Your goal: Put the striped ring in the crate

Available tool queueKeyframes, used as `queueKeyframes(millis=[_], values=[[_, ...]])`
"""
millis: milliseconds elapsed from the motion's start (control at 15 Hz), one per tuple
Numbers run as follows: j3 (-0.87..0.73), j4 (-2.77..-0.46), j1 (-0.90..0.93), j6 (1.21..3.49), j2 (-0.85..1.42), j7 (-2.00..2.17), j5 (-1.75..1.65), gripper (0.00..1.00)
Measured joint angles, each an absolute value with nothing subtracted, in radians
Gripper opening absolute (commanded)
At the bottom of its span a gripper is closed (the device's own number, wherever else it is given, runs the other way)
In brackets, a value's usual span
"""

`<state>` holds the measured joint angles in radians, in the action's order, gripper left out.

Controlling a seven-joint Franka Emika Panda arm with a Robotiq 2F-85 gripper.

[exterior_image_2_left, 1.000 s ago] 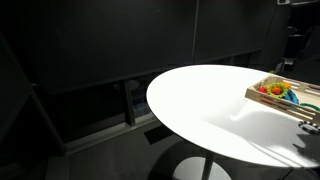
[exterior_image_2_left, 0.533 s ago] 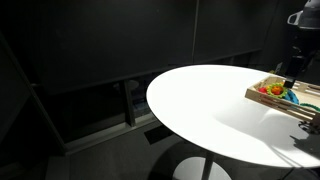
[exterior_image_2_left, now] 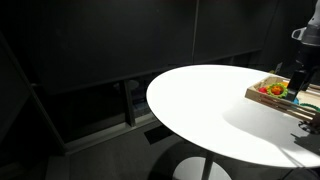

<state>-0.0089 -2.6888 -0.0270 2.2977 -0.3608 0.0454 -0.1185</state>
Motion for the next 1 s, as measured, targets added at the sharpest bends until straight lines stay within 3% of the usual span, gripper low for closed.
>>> queueKeyframes(millis=[1000], values=[[-0.022,-2.704,-0.056,2.286,-0.324,0.045,-0.110,1.00]])
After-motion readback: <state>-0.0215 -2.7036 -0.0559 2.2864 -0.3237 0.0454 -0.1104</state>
